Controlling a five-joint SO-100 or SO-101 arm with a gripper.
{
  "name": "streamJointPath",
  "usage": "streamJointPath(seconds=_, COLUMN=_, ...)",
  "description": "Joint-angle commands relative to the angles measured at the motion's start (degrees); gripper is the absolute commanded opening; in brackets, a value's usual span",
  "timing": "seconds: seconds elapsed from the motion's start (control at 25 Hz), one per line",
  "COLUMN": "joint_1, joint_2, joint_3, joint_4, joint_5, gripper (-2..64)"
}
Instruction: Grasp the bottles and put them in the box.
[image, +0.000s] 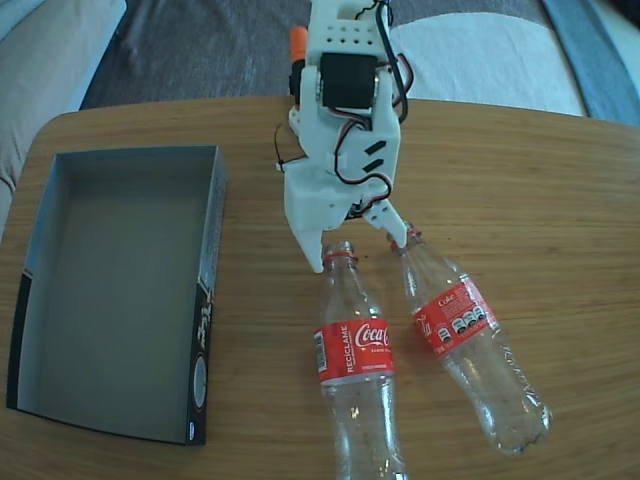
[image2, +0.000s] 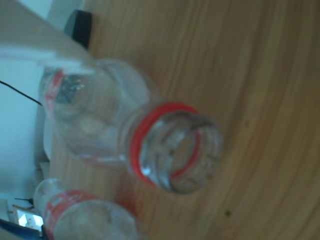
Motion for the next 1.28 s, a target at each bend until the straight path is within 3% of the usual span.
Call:
streamJointPath(seconds=0.0, joint_1=0.4, joint_2=0.2, joint_3=-2.2, joint_4=1.6, joint_5=0.5, gripper=48.9)
streamJointPath(seconds=0.36, joint_1=0.5, joint_2=-0.8, joint_3=-1.5, joint_4=1.0, joint_5=0.5, gripper=48.9)
streamJointPath(seconds=0.76, joint_1=0.6, joint_2=-17.1, joint_3=-9.9, joint_4=-2.7, joint_5=3.1, gripper=48.9)
streamJointPath(seconds=1.24, joint_1=7.6, joint_2=-17.9, joint_3=-8.0, joint_4=-2.7, joint_5=3.0, gripper=48.9)
